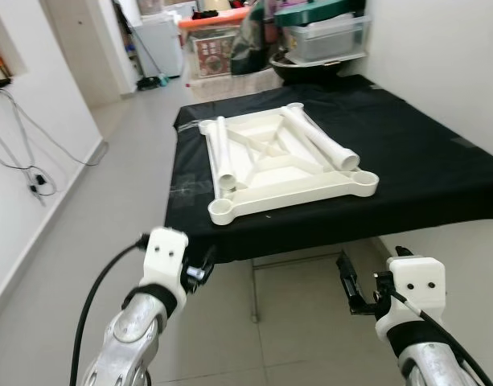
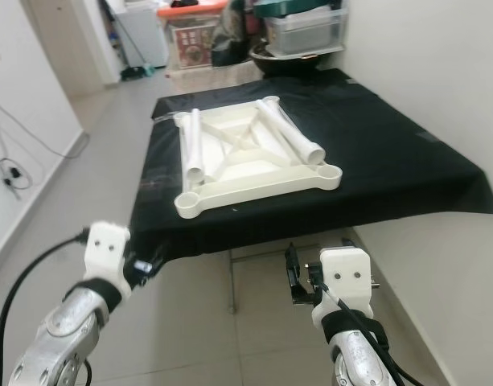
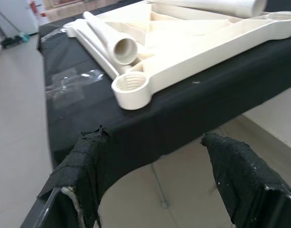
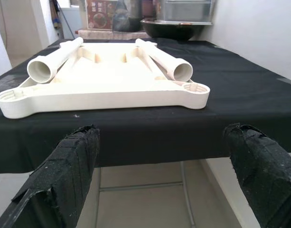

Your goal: Building children table

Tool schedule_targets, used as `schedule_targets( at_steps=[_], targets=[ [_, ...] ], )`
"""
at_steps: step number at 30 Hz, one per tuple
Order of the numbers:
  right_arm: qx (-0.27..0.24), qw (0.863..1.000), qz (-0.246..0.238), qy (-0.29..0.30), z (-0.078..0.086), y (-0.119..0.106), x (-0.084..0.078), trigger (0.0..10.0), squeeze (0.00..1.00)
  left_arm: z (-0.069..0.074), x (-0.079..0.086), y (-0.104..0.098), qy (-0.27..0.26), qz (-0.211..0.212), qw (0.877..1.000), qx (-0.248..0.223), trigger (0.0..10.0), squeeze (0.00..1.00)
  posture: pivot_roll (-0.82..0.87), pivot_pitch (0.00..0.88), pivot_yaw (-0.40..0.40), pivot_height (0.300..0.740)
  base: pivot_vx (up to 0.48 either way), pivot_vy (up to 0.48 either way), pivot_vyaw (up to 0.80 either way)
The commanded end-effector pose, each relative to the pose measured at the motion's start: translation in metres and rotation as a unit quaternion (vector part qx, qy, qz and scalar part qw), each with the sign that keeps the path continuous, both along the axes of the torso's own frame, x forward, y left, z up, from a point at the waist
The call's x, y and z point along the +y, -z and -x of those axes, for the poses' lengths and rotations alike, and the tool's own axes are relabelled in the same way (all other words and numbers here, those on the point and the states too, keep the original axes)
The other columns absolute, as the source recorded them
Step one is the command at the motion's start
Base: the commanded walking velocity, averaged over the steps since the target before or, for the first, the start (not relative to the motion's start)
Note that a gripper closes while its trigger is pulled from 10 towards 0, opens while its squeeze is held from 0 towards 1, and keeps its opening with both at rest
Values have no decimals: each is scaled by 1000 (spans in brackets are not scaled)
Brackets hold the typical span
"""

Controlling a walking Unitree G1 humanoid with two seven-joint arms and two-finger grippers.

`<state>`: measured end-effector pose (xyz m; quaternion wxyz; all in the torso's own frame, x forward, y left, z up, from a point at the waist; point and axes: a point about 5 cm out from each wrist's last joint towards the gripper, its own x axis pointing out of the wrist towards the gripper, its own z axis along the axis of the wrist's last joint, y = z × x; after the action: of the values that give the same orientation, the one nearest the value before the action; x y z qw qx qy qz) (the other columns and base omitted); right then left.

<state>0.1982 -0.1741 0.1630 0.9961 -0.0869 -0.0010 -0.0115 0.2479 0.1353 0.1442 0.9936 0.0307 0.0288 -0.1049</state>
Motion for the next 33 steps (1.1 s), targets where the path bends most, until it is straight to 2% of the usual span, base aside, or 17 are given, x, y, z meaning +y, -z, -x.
schedule_targets(
  at_steps=[1,4,6,8,9,11,14,15,23,30,32,33],
  targets=[
    [-5,1000,6,-1,-3,1,2,10000,0,0,4,-1,-13,-4,1000,-2,10000,0,-149,0,82,740,0,0,0],
    [-25,999,35,32,-10,-4,-5,10000,0,0,2,-4,-15,-6,1000,-15,10000,0,-141,0,80,740,0,0,0],
    [-25,999,35,32,-10,-4,-5,10000,0,0,2,-4,-15,-6,1000,-15,10000,0,-141,0,80,740,0,0,0],
    [-84,992,71,67,-29,-20,-16,10000,0,-5,3,-13,-31,-14,998,-55,10000,0,-126,0,77,740,0,0,0],
    [-84,992,71,67,-29,-20,-16,10000,0,-5,3,-13,-31,-14,998,-55,10000,0,-126,0,77,740,0,0,0],
    [-117,988,79,65,-40,-33,-15,10000,0,-13,8,-18,-55,14,996,-73,10000,0,-124,0,75,740,0,0,0],
    [-117,988,78,58,-42,-33,-12,10000,0,-14,8,-20,-55,9,995,-84,10000,0,-124,0,75,740,0,0,0],
    [-112,990,77,39,-43,-30,-4,10000,0,-13,3,-23,-38,10,994,-100,10000,0,-113,0,72,740,0,0,0],
    [-105,992,74,17,-44,-25,6,10000,0,-15,0,-20,-30,0,995,-97,10000,0,-103,0,61,740,0,0,0],
    [-105,993,61,-8,-54,-21,16,10000,0,-20,-2,-19,-27,-5,994,-104,10000,0,-79,0,37,740,0,0,0],
    [-104,993,60,-10,-56,-21,17,10000,0,-21,-1,-19,-27,-1,994,-105,10000,0,-75,0,38,740,0,0,0],
    [-106,993,55,-12,-57,-21,18,10000,0,-20,-1,-20,-19,15,994,-109,10000,0,-77,0,41,740,0,0,0]
  ],
)
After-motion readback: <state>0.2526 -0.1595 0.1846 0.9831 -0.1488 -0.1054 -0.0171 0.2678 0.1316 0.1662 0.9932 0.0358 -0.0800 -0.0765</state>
